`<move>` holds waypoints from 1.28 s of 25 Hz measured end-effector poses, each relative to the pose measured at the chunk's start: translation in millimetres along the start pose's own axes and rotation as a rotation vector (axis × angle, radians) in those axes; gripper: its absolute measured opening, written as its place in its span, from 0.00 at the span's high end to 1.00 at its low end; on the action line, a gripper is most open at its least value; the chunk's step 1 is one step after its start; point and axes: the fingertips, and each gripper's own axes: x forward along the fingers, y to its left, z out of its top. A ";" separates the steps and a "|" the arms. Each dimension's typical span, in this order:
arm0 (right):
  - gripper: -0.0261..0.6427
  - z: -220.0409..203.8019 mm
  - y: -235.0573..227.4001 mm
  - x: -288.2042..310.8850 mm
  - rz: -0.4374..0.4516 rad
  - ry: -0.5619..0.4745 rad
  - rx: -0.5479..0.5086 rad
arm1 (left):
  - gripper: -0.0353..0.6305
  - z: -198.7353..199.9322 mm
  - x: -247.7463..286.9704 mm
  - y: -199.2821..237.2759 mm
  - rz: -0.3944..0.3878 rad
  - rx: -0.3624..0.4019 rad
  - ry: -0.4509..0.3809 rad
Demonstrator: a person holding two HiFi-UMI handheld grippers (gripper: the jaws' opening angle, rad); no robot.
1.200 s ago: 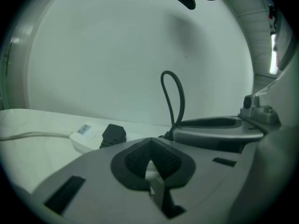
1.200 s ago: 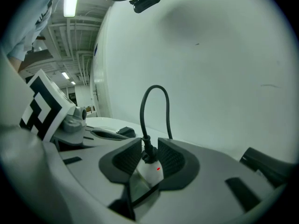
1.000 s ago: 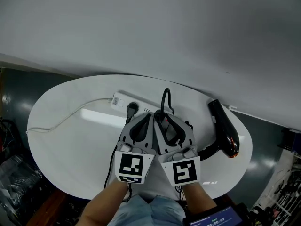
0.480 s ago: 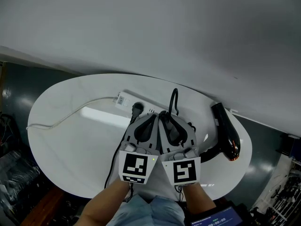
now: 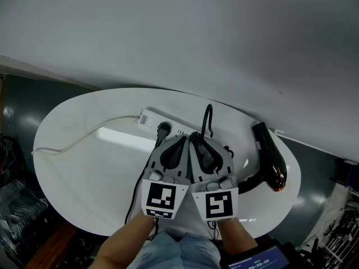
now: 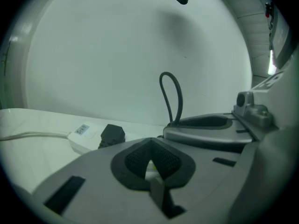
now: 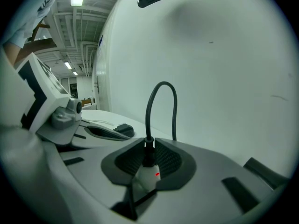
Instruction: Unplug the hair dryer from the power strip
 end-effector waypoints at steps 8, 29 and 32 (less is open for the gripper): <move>0.88 10.4 -5.1 -0.3 -0.057 -0.105 0.143 | 0.95 -1.0 0.1 0.2 -0.006 -0.003 0.000; 0.88 13.7 -7.8 -1.5 -0.063 -0.139 0.203 | 0.95 -0.4 0.2 -0.7 -0.016 0.005 -0.001; 0.88 14.8 -9.6 -2.7 -0.062 -0.147 0.231 | 0.95 -0.3 0.1 -0.6 -0.017 0.009 -0.003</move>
